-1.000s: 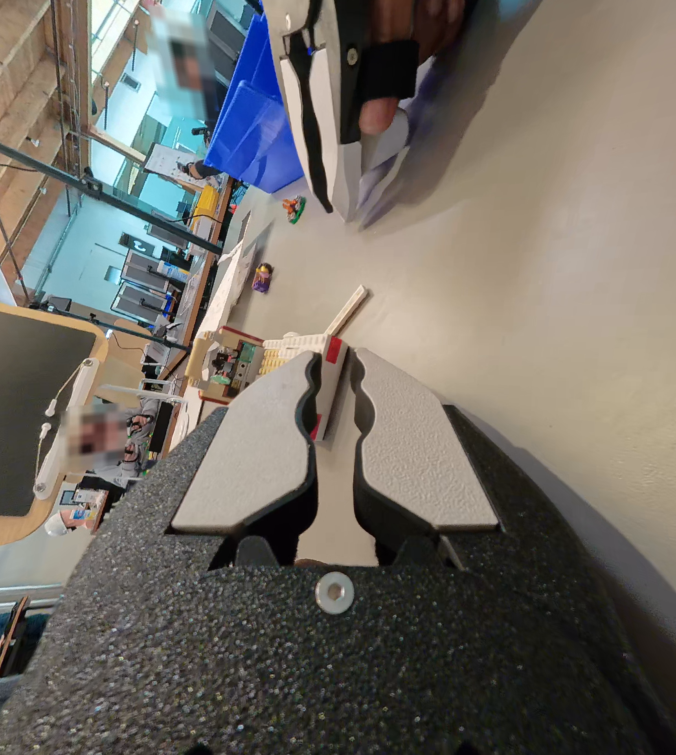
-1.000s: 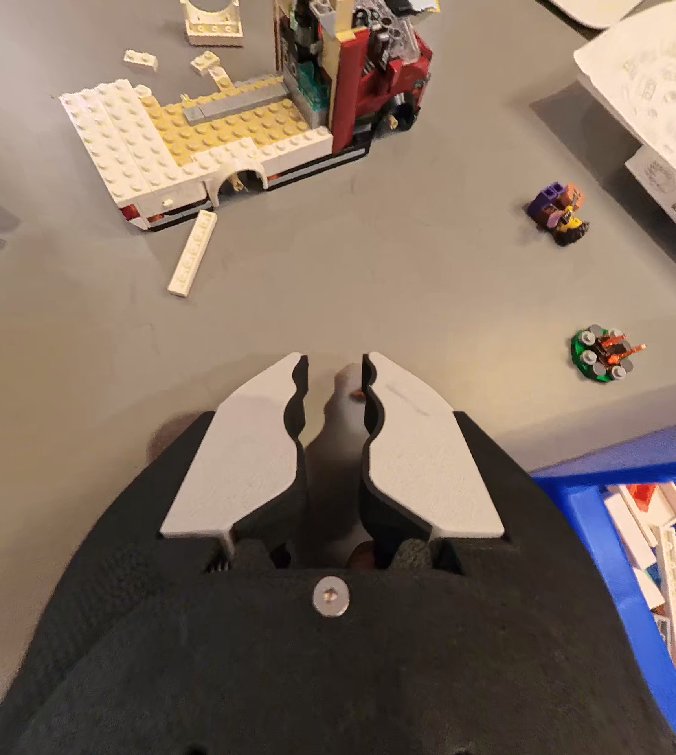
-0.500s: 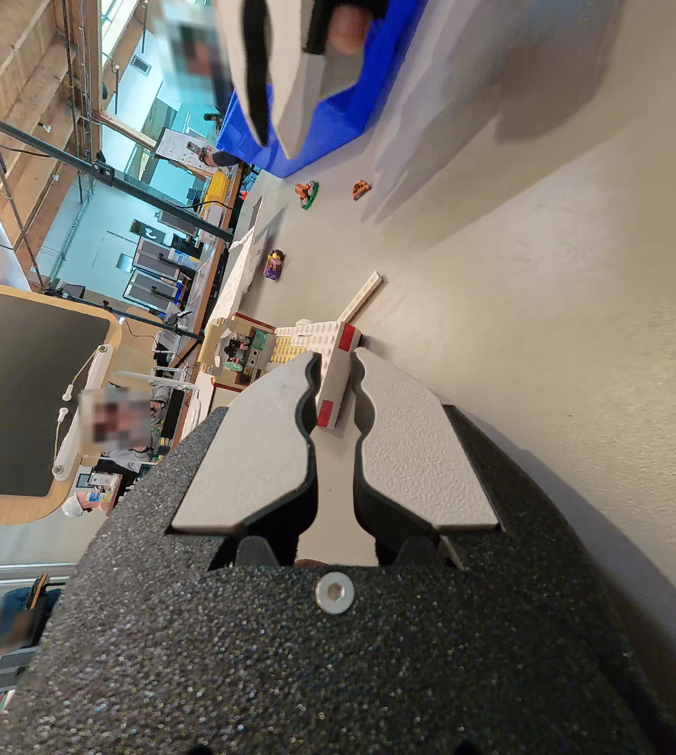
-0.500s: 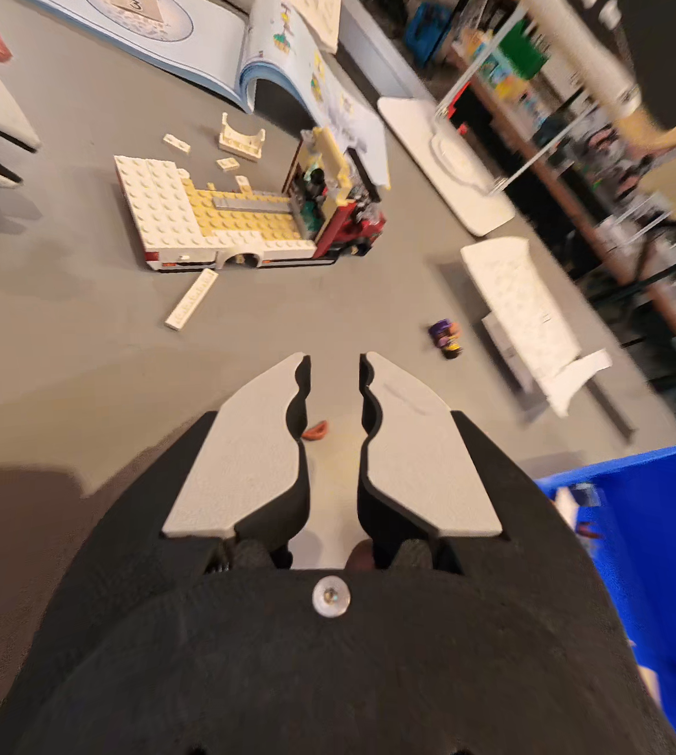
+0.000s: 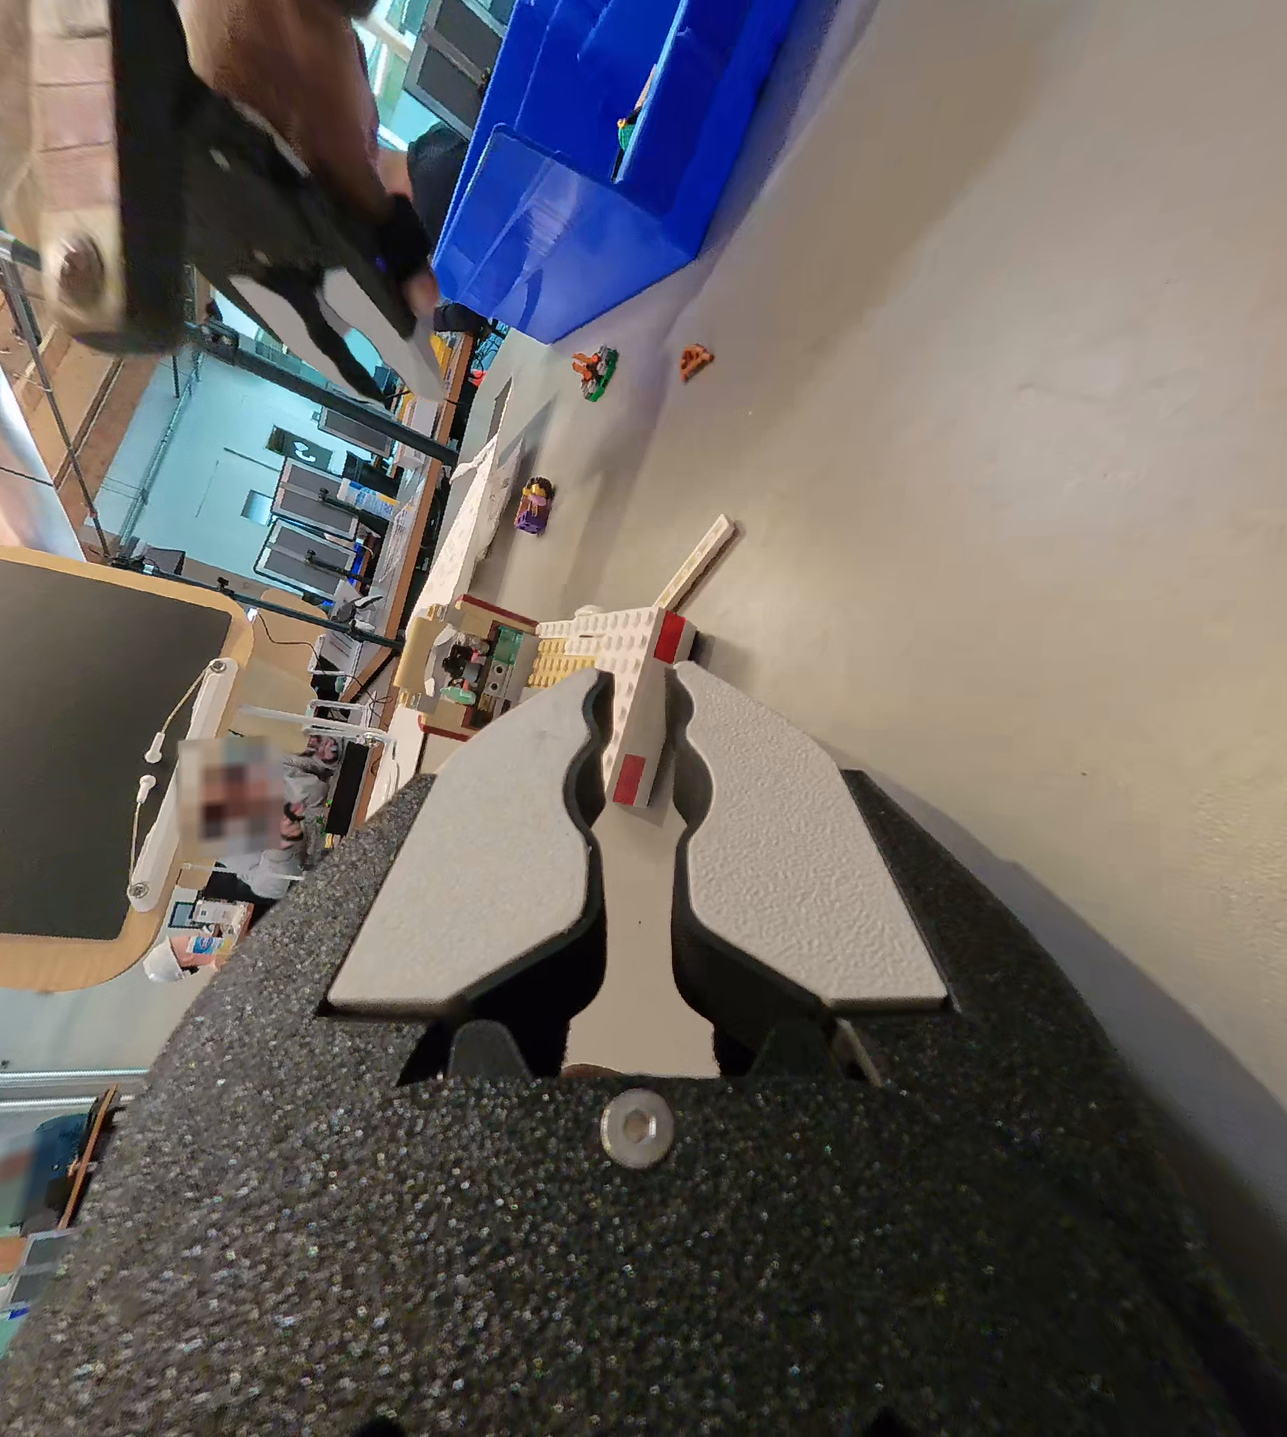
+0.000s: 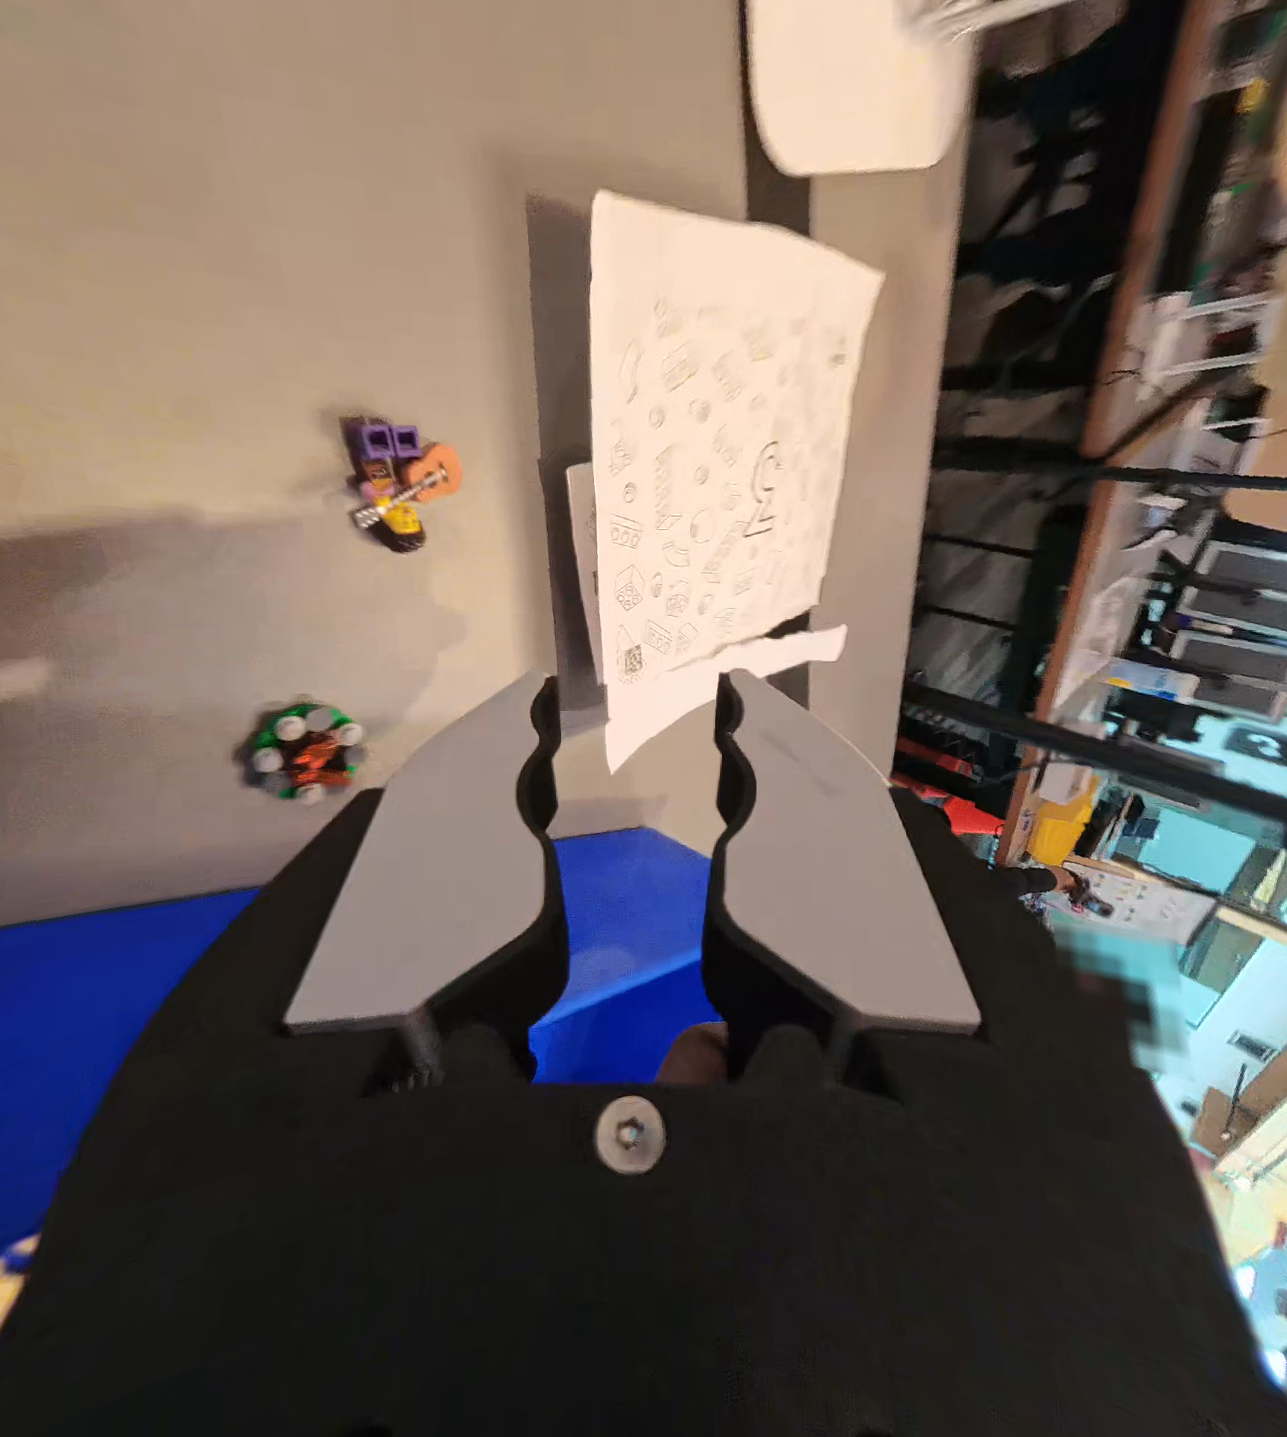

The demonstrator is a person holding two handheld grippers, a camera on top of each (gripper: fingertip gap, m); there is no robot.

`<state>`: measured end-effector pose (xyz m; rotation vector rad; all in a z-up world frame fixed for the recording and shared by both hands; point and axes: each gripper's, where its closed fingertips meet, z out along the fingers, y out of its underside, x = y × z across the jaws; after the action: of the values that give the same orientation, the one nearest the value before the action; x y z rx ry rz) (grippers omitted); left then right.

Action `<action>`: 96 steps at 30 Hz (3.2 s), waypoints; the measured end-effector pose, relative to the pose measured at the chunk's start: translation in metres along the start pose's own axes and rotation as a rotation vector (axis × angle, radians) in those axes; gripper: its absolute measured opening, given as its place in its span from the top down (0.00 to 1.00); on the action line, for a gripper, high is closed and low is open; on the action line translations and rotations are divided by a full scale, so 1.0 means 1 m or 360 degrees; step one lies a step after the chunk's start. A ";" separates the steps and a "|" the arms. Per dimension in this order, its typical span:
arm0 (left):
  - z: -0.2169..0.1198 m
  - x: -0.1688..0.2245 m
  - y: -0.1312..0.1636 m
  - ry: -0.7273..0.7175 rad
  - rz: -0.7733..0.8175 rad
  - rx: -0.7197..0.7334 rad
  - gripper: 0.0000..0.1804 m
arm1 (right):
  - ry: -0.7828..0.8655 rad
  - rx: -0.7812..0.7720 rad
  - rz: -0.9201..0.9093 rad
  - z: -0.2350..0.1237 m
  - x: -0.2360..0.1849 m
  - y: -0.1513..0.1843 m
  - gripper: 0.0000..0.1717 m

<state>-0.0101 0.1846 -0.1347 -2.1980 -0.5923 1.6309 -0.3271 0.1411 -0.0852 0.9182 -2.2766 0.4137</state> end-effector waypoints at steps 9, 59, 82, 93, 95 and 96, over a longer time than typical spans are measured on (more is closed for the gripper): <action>-0.002 -0.005 0.005 -0.0003 -0.0060 0.0001 0.93 | -0.0351 -0.0300 -0.0206 0.081 -0.009 0.018 0.71; -0.005 -0.031 0.021 -0.0167 -0.0306 -0.0086 0.88 | 0.0911 0.0702 0.0309 -0.144 0.154 -0.040 1.00; -0.071 -0.047 -0.021 0.0142 -0.2129 0.0660 0.74 | 0.0895 0.1602 0.0079 -0.300 -0.047 -0.113 1.00; -0.063 -0.047 -0.036 0.0796 -0.2713 0.0994 0.62 | 0.0722 0.1955 -0.0095 -0.323 -0.114 -0.131 1.00; -0.057 -0.048 -0.037 0.0872 -0.2782 0.1017 0.62 | 0.0692 0.1997 -0.0089 -0.323 -0.121 -0.132 1.00; -0.054 -0.048 -0.038 0.0893 -0.2801 0.1021 0.62 | 0.0680 0.2006 -0.0084 -0.321 -0.123 -0.131 1.00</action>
<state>0.0245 0.1910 -0.0607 -0.7924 -1.0734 0.1443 -0.0237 0.2704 0.0788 1.2485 -1.4281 1.9097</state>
